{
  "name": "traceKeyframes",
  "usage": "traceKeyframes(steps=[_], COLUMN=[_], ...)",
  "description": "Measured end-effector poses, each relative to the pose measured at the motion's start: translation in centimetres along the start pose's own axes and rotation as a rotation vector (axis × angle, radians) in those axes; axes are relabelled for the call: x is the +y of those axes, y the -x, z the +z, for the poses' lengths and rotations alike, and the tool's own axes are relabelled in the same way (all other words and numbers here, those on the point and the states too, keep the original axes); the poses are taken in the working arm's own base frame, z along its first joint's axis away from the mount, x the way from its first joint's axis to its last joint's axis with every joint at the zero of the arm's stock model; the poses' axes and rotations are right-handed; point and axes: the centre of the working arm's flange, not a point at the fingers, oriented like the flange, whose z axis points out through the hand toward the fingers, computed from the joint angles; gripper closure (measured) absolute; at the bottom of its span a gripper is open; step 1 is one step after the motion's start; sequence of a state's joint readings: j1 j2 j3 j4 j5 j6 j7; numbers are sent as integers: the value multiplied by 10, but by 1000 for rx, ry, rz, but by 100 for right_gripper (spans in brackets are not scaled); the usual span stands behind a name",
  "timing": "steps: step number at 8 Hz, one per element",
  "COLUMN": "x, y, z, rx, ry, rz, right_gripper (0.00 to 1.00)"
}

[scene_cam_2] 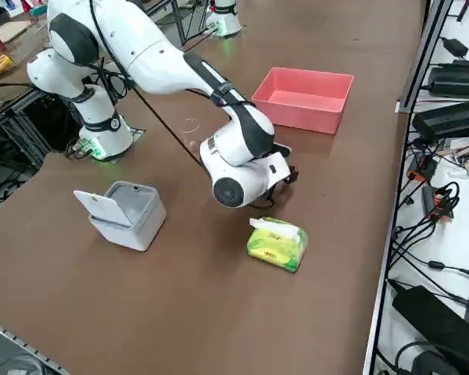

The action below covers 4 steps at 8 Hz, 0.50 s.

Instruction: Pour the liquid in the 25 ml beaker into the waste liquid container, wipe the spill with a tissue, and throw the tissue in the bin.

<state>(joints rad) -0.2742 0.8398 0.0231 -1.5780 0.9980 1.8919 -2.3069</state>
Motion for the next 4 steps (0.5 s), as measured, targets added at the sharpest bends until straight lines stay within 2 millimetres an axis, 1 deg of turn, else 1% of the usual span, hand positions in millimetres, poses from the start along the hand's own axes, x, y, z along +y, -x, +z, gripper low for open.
traceKeyframes(steps=[4], x=[3], y=[11], z=[12], rx=[32], ry=[7], rz=[-6], right_gripper=[0])
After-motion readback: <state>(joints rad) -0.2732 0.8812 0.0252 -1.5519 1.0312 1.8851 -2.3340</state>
